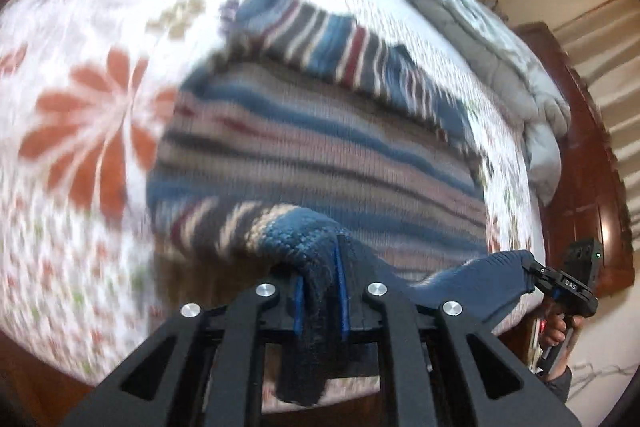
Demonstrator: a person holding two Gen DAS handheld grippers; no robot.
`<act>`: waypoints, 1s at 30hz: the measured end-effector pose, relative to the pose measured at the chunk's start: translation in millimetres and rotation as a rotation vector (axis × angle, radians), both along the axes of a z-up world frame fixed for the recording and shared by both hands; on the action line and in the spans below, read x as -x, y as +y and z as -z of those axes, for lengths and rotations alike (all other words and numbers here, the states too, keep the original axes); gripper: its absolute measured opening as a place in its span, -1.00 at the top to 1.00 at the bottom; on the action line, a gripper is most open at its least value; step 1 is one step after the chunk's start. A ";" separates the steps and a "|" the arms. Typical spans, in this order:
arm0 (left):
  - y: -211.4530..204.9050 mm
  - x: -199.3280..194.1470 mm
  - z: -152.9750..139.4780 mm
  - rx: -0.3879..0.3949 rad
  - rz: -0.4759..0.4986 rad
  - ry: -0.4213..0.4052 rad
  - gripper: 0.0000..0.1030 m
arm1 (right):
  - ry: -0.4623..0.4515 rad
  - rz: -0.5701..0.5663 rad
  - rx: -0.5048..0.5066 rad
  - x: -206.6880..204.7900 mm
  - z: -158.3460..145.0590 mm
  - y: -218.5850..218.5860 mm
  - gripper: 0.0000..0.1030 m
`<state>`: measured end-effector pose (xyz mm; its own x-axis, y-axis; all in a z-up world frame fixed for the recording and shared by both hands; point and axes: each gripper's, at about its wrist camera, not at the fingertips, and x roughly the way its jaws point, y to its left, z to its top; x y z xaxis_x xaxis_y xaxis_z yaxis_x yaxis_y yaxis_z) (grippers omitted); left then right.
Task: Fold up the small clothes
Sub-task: 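Lay the lifted hem over the sweater body and open both grippers, then grasp the ribbed hem edge with both grippers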
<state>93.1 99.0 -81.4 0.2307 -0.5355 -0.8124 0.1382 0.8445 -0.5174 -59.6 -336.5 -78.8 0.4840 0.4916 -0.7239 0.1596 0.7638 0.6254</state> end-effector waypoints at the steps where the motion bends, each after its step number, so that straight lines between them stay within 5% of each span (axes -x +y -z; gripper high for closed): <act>1: -0.6 -13.9 1.0 -0.004 -0.014 -0.004 0.65 | 0.010 0.031 0.004 -15.0 2.2 -10.5 0.80; 3: -1.8 -36.9 6.1 -0.026 -0.023 -0.012 0.51 | 0.051 0.079 0.021 -42.7 13.9 -30.1 0.58; 4: -3.8 -48.0 9.3 -0.066 -0.028 -0.026 0.45 | 0.069 0.104 0.042 -50.3 19.5 -34.3 0.25; 5: -3.1 -56.4 11.7 -0.105 -0.052 -0.034 0.41 | 0.089 0.146 0.077 -55.1 23.9 -41.2 0.15; 10: 27.1 -58.6 -4.1 -0.131 -0.110 -0.133 -0.13 | 0.087 0.106 0.138 -62.7 24.2 -45.0 0.19; 14: 37.5 -60.7 -15.2 -0.181 -0.094 -0.204 -0.16 | 0.062 0.008 0.215 -65.3 13.2 -31.7 0.19; 19: -0.5 -75.7 -4.9 -0.262 0.058 -0.211 -0.16 | 0.043 -0.104 0.273 -90.8 7.9 -15.6 0.09; 28: -69.7 -80.4 20.5 -0.459 0.265 -0.243 -0.21 | 0.132 -0.235 0.370 -128.1 36.7 14.5 0.03; 30: -79.1 -79.7 26.0 -0.486 0.297 -0.245 -0.21 | 0.148 -0.239 0.383 -130.6 44.0 15.3 0.16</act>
<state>172.8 19.9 -107.4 0.3396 -0.1875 -0.9217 0.4699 0.8827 -0.0064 71.1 -321.2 -122.7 0.2676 0.2607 -0.9276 0.0175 0.9612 0.2752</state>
